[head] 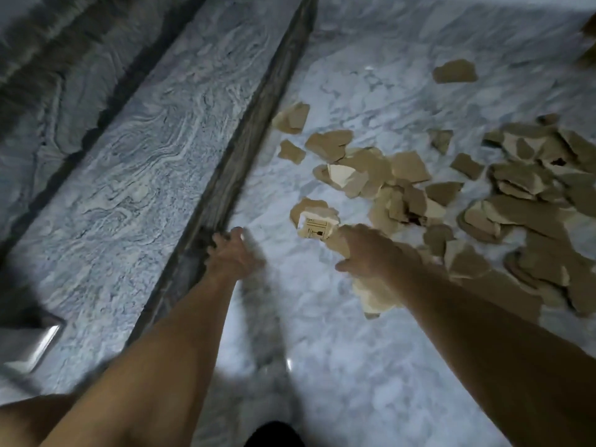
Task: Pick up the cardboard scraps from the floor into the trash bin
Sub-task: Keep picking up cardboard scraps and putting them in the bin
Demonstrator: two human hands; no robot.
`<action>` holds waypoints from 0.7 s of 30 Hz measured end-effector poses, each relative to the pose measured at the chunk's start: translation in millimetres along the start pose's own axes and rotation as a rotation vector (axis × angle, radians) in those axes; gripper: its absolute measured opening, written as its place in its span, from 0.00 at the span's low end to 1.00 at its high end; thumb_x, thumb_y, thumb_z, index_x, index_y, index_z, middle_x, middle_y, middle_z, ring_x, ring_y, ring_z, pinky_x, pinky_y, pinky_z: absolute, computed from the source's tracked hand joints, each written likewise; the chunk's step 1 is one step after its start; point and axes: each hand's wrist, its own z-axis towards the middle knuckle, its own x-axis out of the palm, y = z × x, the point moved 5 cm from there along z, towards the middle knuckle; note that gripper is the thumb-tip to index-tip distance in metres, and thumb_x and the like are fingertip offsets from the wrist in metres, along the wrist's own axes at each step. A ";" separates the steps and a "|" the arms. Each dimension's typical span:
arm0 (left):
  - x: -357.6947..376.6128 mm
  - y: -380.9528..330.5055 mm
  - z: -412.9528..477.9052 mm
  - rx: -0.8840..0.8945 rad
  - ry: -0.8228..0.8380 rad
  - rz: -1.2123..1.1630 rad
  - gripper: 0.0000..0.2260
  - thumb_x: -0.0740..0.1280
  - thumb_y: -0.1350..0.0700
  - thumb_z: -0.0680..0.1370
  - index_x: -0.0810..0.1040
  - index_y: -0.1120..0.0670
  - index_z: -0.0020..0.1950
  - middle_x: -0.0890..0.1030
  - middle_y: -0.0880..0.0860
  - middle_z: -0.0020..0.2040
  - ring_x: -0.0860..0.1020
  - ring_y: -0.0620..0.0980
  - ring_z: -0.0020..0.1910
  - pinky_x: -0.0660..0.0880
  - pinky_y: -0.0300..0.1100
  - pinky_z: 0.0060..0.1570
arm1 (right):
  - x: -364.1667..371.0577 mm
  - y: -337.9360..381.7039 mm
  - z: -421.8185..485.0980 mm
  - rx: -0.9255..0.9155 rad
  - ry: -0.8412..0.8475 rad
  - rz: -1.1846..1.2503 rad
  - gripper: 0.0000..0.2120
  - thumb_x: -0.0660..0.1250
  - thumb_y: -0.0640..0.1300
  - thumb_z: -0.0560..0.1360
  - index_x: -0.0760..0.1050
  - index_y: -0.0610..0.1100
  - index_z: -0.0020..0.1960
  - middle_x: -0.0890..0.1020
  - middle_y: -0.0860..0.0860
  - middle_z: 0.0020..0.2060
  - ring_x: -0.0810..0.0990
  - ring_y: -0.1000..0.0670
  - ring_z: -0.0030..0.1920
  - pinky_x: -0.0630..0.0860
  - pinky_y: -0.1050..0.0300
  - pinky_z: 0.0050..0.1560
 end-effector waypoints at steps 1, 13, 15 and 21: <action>0.0 5.3 7.6 0.032 -0.057 0.024 0.25 0.63 0.48 0.78 0.60 0.48 0.74 0.63 0.64 0.70 0.66 0.69 0.68 0.66 0.58 0.67 | -0.4 11.1 12.1 0.010 -0.042 0.002 0.37 0.73 0.60 0.68 0.64 0.51 0.72 0.74 0.46 0.62 0.75 0.41 0.60 0.75 0.46 0.58; 17.9 23.2 51.3 0.017 -0.070 -0.278 0.15 0.63 0.50 0.78 0.78 0.55 0.61 0.81 0.60 0.57 0.79 0.61 0.57 0.75 0.38 0.56 | 18.3 58.7 79.0 0.166 -0.373 -0.151 0.39 0.76 0.62 0.65 0.68 0.40 0.66 0.75 0.42 0.57 0.75 0.37 0.59 0.57 0.25 0.68; 23.0 12.4 51.0 -0.012 -0.007 -0.308 0.15 0.67 0.52 0.78 0.78 0.57 0.62 0.80 0.59 0.60 0.78 0.58 0.59 0.72 0.30 0.47 | 16.5 56.3 77.8 0.160 -0.376 -0.135 0.38 0.76 0.62 0.65 0.69 0.39 0.63 0.75 0.42 0.56 0.75 0.38 0.58 0.59 0.28 0.68; 8.2 -89.1 62.8 0.261 0.313 -0.437 0.22 0.81 0.51 0.63 0.82 0.59 0.52 0.83 0.52 0.47 0.82 0.51 0.50 0.77 0.38 0.51 | -13.0 5.3 80.2 0.071 -0.112 0.169 0.37 0.70 0.64 0.72 0.65 0.39 0.68 0.68 0.41 0.66 0.68 0.38 0.68 0.70 0.43 0.62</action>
